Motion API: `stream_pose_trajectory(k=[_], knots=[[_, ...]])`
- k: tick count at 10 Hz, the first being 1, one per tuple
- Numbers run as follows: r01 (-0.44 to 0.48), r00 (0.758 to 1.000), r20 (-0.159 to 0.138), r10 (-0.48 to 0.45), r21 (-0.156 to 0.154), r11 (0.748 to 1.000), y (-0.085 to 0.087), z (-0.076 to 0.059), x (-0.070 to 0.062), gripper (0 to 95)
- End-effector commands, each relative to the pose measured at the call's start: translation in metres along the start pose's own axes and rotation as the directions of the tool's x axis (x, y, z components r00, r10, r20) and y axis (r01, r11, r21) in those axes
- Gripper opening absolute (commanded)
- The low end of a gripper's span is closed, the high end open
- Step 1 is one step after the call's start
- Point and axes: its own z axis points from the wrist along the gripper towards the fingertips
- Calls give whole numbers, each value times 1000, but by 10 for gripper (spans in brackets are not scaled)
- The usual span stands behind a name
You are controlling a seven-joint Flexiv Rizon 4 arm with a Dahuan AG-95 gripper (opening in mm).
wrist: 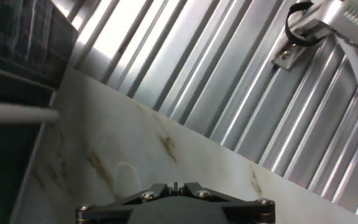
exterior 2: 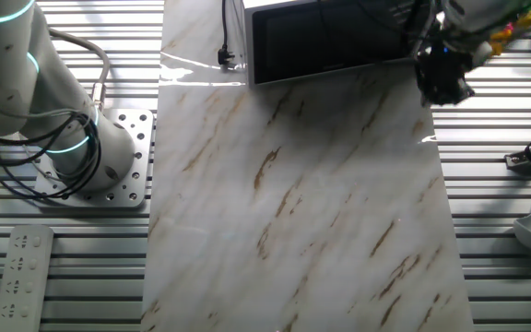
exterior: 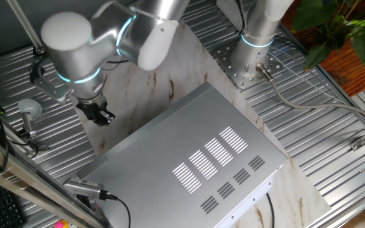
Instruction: Open the microwave door
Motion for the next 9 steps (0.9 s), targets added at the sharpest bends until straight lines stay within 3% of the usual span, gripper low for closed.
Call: stream_pose_trajectory(k=[1,4,7,9], knots=[[19,1000,16,-19,-10,1000,-20,1,14,0],[73,997,21,-73,-10,997,-54,3,35,0],[74,997,18,-74,-9,997,-56,3,38,0],[48,999,20,-48,-14,999,-45,4,32,0]])
